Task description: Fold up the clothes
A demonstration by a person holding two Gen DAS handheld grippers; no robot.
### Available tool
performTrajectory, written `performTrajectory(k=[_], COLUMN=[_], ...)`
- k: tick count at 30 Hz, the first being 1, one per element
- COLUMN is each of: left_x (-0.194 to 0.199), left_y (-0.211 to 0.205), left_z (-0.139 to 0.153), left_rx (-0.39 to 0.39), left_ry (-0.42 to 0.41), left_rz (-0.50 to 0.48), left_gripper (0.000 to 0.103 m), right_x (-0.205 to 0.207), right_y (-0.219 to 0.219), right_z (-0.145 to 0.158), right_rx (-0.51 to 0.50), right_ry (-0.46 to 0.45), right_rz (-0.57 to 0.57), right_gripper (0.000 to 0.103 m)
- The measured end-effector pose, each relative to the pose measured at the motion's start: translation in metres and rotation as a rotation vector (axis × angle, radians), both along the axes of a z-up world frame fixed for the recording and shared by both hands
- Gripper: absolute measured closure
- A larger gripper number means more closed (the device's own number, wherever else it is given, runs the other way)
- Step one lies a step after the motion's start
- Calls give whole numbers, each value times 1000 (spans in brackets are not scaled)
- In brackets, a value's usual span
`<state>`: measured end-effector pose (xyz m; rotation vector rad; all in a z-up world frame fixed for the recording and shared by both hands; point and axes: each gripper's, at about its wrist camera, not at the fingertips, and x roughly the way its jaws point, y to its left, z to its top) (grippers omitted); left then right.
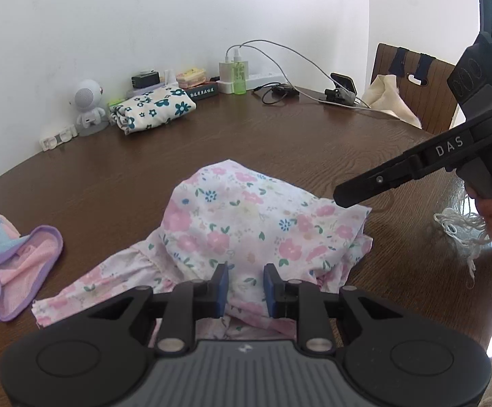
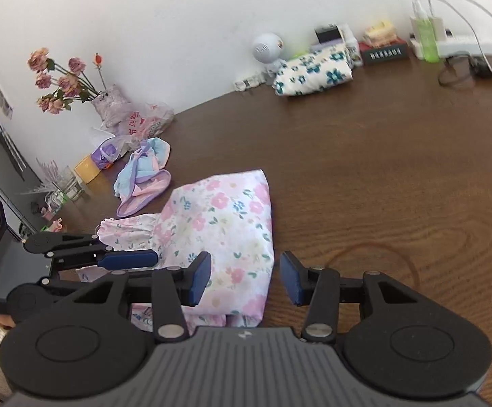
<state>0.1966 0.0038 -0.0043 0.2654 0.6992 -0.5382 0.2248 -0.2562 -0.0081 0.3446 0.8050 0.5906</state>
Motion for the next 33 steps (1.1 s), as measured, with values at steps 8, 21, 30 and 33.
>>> performTrajectory(k=[8,21,30,33], left_x=[1,0,-7,-11], left_y=[9,19,24,26], left_z=[-9,-12,-9,-7], left_rx=[-33,-84,-109,-117], left_ry=[20,19,18,17], left_rz=[-5,9,40,60], left_gripper=[82,82,83,81], right_x=[5,10,-4,-15], right_y=[-4,4,12,21], right_z=[-25,-45,-7,24], right_rx=[134,276,133,-60], right_ry=[110,185,10,-123], right_rz=[-8,-61,-27,17], right_gripper=[57,78,99,99])
